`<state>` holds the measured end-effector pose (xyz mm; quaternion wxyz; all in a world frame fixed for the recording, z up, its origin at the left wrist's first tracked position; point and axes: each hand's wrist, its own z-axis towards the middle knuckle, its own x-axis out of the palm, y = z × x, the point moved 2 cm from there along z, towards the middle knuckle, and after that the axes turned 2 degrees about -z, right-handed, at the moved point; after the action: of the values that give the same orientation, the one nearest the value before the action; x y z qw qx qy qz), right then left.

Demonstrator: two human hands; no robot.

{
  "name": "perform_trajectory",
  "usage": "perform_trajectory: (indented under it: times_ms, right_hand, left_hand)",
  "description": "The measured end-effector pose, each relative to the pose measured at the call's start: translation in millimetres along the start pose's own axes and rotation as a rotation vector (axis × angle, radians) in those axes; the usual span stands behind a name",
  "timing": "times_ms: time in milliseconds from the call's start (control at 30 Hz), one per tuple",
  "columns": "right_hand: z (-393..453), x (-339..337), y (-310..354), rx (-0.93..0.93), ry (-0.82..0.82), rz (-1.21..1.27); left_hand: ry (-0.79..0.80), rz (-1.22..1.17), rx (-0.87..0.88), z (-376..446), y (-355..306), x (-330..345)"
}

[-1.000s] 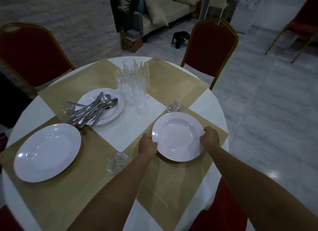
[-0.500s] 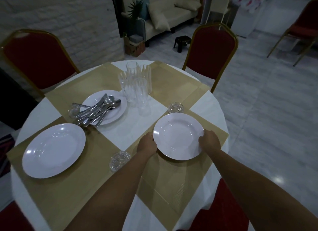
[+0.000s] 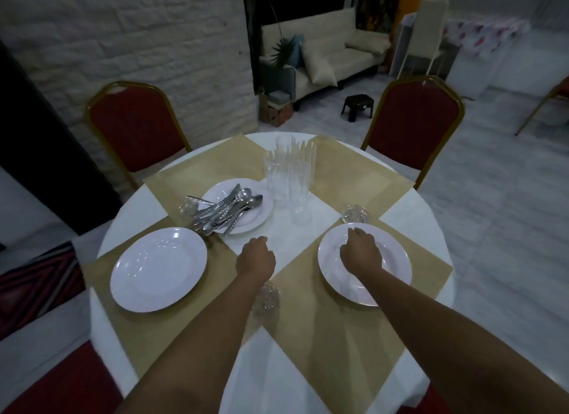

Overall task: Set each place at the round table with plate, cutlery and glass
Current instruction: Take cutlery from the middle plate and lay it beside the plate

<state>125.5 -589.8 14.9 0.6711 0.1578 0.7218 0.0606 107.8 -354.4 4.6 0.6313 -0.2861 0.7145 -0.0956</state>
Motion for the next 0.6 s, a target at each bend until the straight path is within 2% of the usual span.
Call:
perform_trajectory:
  times_ms: [300, 600]
  right_hand:
    - [15.5, 38.7, 124.9, -0.096, 0.12, 0.049]
    - [50.3, 80.3, 220.5, -0.044, 0.18, 0.086]
  left_hand:
    - [-0.058, 0.059, -0.074, 47.3, 84.9, -65.9]
    - [-0.014, 0.093, 0.036, 125.4, 127.6, -99.3]
